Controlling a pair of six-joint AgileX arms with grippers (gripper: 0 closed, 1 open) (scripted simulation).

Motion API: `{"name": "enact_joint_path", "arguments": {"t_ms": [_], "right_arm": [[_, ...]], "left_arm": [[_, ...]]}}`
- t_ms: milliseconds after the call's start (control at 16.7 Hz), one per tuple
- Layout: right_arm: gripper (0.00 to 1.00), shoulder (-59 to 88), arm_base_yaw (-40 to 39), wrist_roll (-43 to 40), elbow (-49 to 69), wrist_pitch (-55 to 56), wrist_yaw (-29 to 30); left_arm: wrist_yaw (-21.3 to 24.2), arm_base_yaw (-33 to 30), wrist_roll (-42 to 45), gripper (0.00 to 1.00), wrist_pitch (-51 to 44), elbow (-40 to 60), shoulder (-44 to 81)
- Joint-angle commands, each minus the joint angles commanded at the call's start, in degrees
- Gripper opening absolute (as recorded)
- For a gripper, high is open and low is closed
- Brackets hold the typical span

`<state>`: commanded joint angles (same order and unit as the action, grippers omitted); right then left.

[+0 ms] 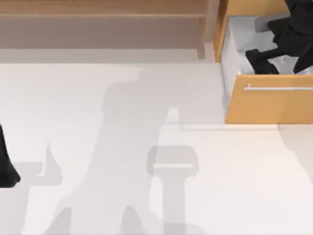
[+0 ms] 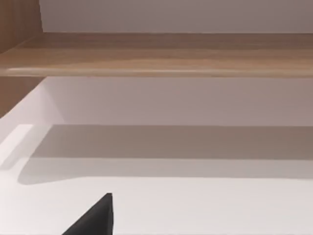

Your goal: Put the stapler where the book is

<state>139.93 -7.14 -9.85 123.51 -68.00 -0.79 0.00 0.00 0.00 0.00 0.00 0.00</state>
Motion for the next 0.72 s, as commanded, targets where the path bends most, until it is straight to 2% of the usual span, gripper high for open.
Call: {"name": "enact_joint_path", "arguments": {"t_ms": [720], "right_arm": [[1.00,1.67,0.05,0.07,-3.37,5.10,0.03]], "left_arm": [[0.00,0.00,0.00,1.00,0.00,0.00,0.00]]}}
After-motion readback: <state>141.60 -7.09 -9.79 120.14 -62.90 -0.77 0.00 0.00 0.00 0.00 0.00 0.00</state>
